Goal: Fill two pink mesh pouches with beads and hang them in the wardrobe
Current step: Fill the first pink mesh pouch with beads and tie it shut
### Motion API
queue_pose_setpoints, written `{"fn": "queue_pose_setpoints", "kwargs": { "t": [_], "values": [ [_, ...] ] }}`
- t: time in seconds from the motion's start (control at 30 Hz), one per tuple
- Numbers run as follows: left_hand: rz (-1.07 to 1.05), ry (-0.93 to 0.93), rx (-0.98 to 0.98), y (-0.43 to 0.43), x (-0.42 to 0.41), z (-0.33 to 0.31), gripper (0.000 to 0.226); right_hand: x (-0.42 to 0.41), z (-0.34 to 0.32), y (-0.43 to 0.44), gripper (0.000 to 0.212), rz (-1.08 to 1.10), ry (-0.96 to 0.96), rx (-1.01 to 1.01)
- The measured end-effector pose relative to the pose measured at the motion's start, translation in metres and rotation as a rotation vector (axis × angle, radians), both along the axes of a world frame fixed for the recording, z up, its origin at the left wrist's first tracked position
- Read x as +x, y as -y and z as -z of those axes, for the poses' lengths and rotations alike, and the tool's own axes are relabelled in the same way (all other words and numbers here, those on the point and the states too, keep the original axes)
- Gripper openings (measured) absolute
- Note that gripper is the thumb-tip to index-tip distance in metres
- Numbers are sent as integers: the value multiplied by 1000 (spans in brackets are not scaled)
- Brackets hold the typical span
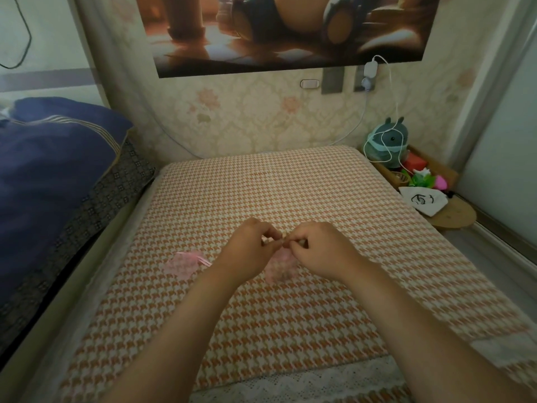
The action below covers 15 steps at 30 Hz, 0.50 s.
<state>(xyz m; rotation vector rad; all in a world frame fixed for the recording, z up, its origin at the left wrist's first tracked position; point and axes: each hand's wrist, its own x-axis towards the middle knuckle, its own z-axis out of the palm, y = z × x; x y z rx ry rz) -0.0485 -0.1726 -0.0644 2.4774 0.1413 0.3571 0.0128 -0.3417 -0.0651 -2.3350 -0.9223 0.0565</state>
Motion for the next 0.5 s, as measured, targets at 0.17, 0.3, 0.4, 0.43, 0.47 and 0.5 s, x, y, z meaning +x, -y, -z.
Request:
{"fn": "queue_pose_setpoints", "kwargs": {
  "t": [0.17,0.3,0.4,0.43,0.47,0.5],
  "values": [
    [-5,-174,35,0,3,-3,30,4,3,0,20,-2,-12,-3],
    [-78,-179,38,-1,3,-7,40,7,3,0,22,6,-48,58],
    [-121,-149,37,-3,-1,-9,31,12,5,3,24,61,-64,127],
    [-127,-148,13,-4,-4,-9,26,14,7,4,24,81,-60,123],
    [-128,-145,-10,-6,-7,-9,21,16,9,6,24,97,-54,100],
    [-126,-142,-29,-7,-9,-8,18,18,12,7,25,107,-51,60]
  ]
}}
